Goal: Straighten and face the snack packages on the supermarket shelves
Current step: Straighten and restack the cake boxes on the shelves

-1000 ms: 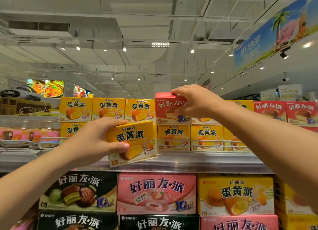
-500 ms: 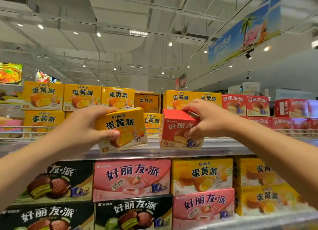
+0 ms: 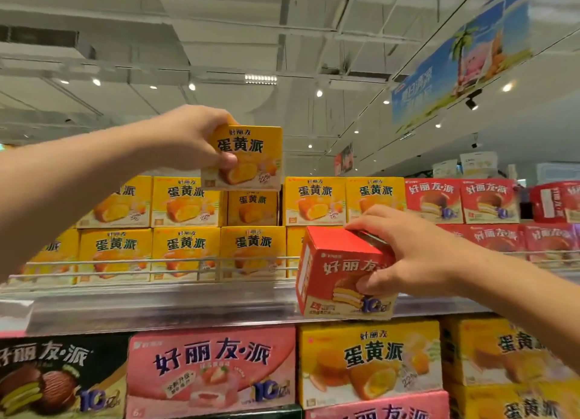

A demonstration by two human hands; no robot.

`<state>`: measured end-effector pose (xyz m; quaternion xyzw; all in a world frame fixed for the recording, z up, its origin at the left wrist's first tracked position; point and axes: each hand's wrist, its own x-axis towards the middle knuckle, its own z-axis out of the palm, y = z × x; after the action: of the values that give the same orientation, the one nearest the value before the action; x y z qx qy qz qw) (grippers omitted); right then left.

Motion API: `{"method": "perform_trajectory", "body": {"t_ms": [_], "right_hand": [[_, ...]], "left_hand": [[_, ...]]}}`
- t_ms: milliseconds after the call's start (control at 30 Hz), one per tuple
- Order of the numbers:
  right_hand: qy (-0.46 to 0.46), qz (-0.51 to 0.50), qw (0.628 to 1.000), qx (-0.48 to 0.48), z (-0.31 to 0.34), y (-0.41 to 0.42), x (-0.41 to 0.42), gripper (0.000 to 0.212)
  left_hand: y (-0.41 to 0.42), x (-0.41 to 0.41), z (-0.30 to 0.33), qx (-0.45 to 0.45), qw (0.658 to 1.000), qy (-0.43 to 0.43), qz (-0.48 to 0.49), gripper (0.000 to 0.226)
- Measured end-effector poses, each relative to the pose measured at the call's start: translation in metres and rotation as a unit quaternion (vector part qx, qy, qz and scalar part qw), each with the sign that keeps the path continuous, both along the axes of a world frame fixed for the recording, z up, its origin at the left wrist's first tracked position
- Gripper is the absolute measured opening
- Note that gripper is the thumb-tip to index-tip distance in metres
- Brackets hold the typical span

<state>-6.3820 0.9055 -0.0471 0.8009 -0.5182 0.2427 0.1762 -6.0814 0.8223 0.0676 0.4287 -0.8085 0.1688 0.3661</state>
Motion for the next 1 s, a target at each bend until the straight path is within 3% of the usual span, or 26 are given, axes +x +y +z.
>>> {"method": "perform_trajectory", "body": {"t_ms": [600, 1000], "right_hand": [[0.000, 0.005, 1.000, 0.009, 0.006, -0.023, -0.004, 0.076], [-0.001, -0.015, 1.000, 0.009, 0.009, -0.029, 0.013, 0.075]], "left_hand": [[-0.038, -0.004, 0.003, 0.081, 0.996, -0.034, -0.026, 0.022], [-0.062, -0.021, -0.015, 0.048, 0.992, -0.107, 0.039, 0.033]]}}
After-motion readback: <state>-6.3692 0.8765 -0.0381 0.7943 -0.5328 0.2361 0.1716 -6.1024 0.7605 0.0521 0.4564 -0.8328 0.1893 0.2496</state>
